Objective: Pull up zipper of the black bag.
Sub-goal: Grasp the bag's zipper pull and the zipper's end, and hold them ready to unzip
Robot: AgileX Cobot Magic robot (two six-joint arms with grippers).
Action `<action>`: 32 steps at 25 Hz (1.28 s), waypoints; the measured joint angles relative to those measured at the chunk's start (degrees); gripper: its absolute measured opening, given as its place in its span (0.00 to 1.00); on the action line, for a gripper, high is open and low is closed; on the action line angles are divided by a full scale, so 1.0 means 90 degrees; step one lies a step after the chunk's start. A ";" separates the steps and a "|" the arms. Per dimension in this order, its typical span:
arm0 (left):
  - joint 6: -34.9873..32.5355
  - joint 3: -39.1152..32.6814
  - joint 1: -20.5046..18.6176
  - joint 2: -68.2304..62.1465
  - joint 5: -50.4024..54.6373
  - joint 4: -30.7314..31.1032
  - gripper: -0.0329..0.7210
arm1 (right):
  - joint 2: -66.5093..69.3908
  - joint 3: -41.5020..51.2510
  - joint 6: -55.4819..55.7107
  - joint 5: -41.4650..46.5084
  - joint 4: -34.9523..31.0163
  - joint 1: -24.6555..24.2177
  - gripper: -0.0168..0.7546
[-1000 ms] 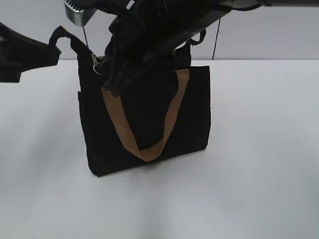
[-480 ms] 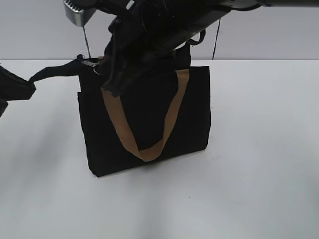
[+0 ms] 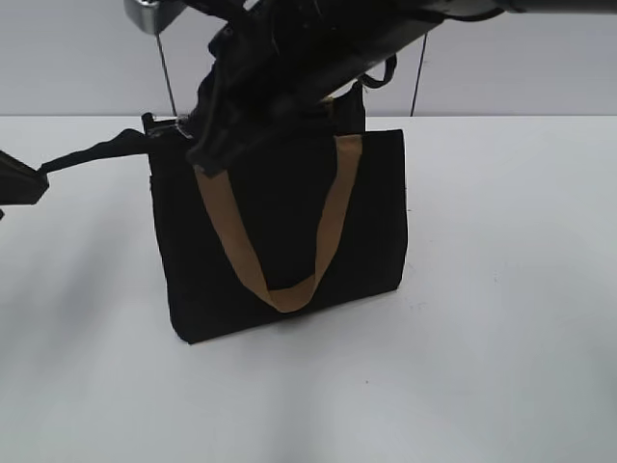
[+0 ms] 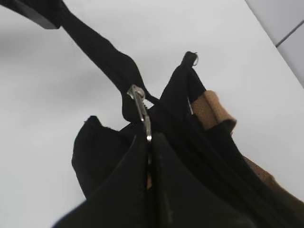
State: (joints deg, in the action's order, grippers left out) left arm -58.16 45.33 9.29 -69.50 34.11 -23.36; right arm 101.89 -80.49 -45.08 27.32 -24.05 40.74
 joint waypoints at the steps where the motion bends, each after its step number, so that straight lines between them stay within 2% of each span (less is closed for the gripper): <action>1: 0.0006 0.0000 0.0000 0.0000 0.0000 0.0000 0.08 | 0.0000 0.0000 0.0095 -0.0031 0.0000 -0.0024 0.02; 17: 0.0012 0.0000 0.0005 0.0000 -0.0040 -0.0078 0.07 | 0.0000 0.0000 0.0411 0.0325 -0.0161 -0.1006 0.02; 21: 0.0012 0.0000 0.0005 0.0000 -0.0040 -0.0064 0.07 | 0.0000 0.0000 0.0394 0.0447 -0.0161 -0.1111 0.02; 32: 0.0012 0.0000 0.0005 0.0000 -0.0034 -0.0034 0.07 | 0.0000 0.0000 0.0380 0.0485 0.0581 -0.1334 0.02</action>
State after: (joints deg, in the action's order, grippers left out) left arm -58.05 45.33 9.34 -69.50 33.81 -23.67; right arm 101.89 -80.49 -41.65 31.68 -18.82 28.74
